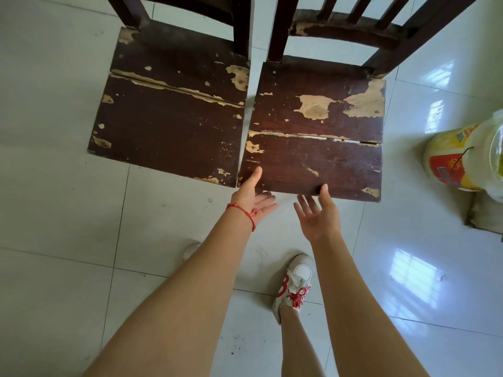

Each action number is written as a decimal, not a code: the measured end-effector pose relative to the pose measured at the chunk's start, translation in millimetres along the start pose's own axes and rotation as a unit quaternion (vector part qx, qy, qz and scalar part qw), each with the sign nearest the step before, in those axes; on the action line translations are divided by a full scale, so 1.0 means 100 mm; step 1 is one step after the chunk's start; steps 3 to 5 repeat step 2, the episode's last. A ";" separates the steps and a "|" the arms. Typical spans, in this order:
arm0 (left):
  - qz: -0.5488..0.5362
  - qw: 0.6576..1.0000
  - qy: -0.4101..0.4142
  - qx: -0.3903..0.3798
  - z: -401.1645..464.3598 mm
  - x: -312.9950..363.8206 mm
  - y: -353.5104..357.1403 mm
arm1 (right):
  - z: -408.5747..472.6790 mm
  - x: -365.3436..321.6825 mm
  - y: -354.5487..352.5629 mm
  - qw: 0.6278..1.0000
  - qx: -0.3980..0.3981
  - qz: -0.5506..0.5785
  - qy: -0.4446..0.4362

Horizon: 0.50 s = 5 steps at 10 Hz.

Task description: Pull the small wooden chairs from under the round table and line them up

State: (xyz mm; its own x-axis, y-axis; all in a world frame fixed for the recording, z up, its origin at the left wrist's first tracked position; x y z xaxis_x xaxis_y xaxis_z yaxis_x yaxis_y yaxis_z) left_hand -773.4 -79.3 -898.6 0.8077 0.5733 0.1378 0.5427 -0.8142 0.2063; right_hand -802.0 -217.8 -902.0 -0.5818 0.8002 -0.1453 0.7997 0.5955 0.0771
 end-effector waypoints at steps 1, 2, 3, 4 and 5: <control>0.068 0.997 -0.025 -0.017 -0.17 0.09 -0.05 | -0.13 0.09 0.06 0.998 0.031 -0.029 0.052; 0.115 0.993 -0.010 0.016 -0.37 0.18 -0.07 | -0.34 0.12 0.14 0.992 0.040 -0.103 0.061; 0.115 0.993 -0.010 0.016 -0.37 0.18 -0.07 | -0.34 0.12 0.14 0.992 0.040 -0.103 0.061; 0.115 0.993 -0.010 0.016 -0.37 0.18 -0.07 | -0.34 0.12 0.14 0.992 0.040 -0.103 0.061; 0.115 0.993 -0.010 0.016 -0.37 0.18 -0.07 | -0.34 0.12 0.14 0.992 0.040 -0.103 0.061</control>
Point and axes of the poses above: each hand's wrist, its own z-axis towards the middle knuckle, its own y-axis out of the palm, x = y × z, the point moved 1 cm from there along z, towards the middle knuckle, and after that the axes turned 9 degrees about y, right-handed, at the moved point
